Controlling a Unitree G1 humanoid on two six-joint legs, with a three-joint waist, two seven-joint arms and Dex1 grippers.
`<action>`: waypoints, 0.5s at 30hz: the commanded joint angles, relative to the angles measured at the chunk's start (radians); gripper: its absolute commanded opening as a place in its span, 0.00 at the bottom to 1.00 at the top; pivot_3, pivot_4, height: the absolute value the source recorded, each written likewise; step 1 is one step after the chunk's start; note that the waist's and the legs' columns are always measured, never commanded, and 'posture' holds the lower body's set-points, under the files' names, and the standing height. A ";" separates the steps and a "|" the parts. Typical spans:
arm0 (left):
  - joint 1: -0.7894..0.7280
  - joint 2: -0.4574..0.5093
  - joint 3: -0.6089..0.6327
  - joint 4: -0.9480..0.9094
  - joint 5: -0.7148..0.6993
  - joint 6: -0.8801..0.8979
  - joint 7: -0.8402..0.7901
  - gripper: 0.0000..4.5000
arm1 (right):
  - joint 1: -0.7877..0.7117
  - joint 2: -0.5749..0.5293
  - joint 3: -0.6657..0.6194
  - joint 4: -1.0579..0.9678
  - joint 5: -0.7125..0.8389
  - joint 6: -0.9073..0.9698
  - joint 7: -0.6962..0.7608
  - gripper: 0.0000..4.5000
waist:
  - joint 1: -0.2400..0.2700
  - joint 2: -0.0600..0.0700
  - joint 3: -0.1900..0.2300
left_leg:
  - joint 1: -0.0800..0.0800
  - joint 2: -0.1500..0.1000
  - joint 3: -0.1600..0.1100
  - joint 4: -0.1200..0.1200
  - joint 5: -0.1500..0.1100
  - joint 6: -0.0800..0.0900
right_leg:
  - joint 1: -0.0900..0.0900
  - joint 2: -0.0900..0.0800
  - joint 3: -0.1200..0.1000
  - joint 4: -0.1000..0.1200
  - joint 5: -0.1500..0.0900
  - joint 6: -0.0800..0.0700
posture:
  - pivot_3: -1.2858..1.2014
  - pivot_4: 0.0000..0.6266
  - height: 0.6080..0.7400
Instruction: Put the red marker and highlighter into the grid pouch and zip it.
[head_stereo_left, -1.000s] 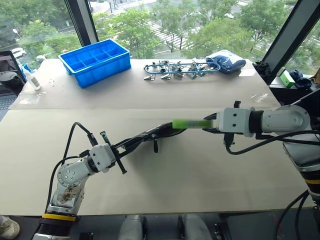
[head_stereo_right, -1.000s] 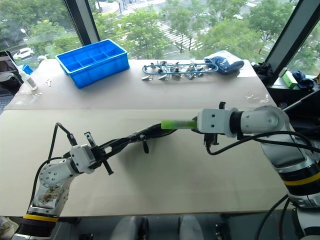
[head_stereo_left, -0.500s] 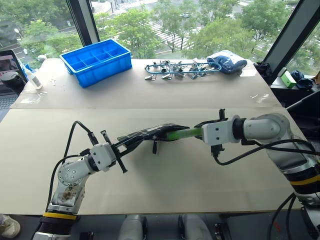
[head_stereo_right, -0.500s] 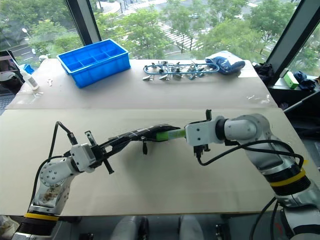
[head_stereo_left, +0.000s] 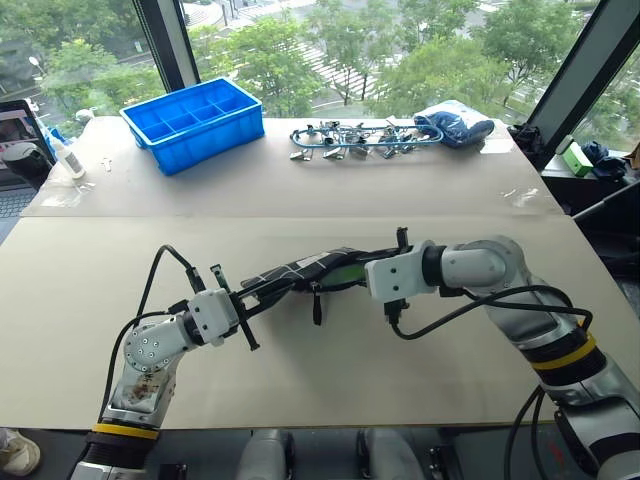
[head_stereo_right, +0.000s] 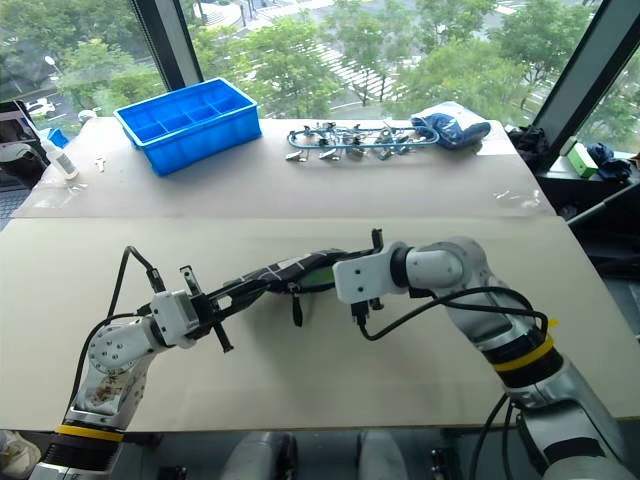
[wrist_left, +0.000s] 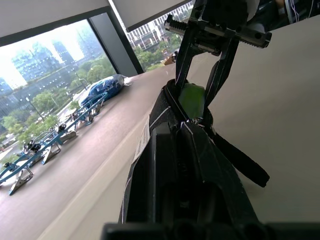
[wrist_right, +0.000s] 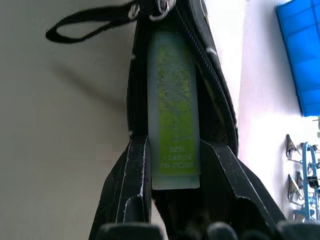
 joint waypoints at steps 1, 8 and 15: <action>-0.021 -0.011 0.000 0.020 -0.002 -0.030 -0.002 0.00 | -0.031 0.038 0.023 0.045 -0.018 -0.072 -0.021 0.22 | 0.000 0.000 0.000 | 0.000 0.000 0.001 0.000 0.000 0.000 | 0.000 0.000 0.000 0.000 0.000 0.000 | 0.52 0.24 1.00; -0.005 -0.010 0.008 0.027 -0.003 -0.045 0.001 0.00 | -0.039 0.085 -0.056 0.097 0.063 0.055 -0.009 0.50 | 0.000 0.000 0.000 | 0.000 0.000 0.001 0.000 0.000 0.000 | 0.000 0.000 -0.001 0.000 0.000 0.000 | 0.52 0.24 1.00; 0.003 -0.009 0.009 0.020 0.000 -0.046 0.007 0.00 | -0.041 -0.006 -0.158 0.065 0.162 0.130 0.061 0.79 | 0.002 0.000 0.000 | 0.000 0.000 -0.001 0.000 0.000 0.000 | 0.000 0.000 -0.001 0.000 0.000 0.000 | 0.52 0.24 1.00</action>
